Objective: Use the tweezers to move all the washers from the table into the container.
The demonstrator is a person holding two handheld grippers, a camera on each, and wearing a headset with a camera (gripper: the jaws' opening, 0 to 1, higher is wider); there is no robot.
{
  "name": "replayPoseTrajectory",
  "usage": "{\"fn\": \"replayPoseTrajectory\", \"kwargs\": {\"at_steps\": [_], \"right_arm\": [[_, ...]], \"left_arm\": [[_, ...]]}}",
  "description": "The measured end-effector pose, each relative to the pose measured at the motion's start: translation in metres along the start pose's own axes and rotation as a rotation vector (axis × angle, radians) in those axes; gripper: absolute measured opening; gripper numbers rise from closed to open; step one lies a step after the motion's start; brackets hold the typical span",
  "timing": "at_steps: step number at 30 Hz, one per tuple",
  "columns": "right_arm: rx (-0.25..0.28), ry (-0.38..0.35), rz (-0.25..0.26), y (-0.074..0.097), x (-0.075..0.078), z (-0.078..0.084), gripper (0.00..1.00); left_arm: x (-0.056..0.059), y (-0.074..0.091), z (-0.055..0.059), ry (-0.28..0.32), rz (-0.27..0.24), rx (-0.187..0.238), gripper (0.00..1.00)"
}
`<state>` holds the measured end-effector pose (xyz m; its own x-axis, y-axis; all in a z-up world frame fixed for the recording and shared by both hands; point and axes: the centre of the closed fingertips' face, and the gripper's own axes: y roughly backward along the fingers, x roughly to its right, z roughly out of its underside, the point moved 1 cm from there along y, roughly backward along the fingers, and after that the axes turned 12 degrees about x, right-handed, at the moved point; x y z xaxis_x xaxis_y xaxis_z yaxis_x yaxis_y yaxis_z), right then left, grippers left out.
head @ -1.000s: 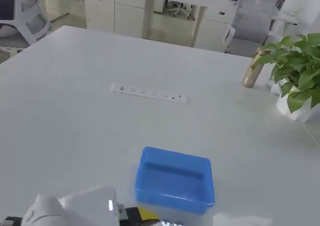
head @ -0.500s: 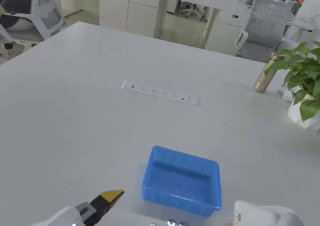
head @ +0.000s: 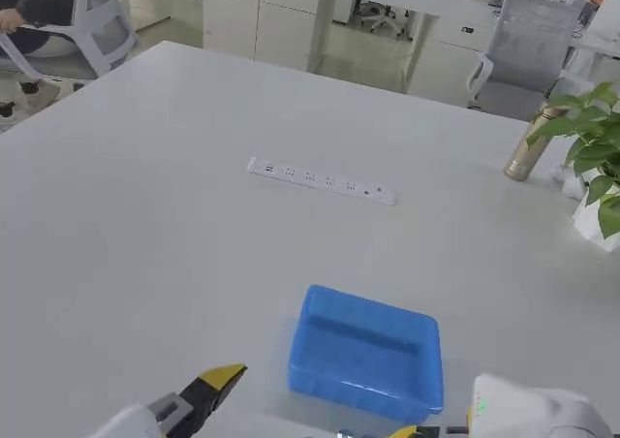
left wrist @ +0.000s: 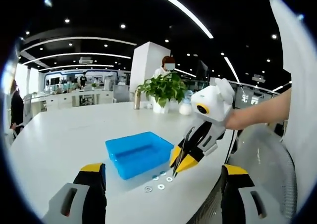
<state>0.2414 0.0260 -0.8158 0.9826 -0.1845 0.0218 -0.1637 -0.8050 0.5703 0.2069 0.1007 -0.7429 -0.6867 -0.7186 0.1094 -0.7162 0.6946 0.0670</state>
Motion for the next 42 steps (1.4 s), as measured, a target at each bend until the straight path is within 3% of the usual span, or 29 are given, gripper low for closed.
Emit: {"fn": "replayPoseTrajectory", "kwargs": {"at_steps": [4, 12, 24, 32, 37, 42], "right_arm": [[-0.011, 0.006, -0.009, -0.004, 0.0, 0.001, 0.05], [0.001, -0.022, -0.017, -0.008, 0.003, 0.004, 0.05], [-0.006, -0.041, -0.022, -0.011, 0.001, 0.01, 0.05], [0.019, -0.05, -0.018, -0.012, 0.0, 0.008, 0.05], [0.003, -0.049, -0.003, -0.013, -0.001, 0.006, 0.04], [0.049, -0.085, 0.033, -0.003, 0.006, -0.009, 0.04]], "left_arm": [[-0.001, 0.0, -0.005, 0.078, 0.002, 0.04, 0.99], [-0.002, 0.001, -0.001, 0.022, -0.008, 0.01, 0.99], [-0.001, 0.001, 0.004, 0.013, -0.003, -0.019, 0.99], [0.0, 0.001, 0.005, 0.009, 0.003, -0.023, 0.99], [-0.001, 0.002, 0.005, 0.009, -0.003, -0.026, 0.99], [-0.001, 0.002, 0.005, 0.005, -0.002, -0.028, 0.99]]}}
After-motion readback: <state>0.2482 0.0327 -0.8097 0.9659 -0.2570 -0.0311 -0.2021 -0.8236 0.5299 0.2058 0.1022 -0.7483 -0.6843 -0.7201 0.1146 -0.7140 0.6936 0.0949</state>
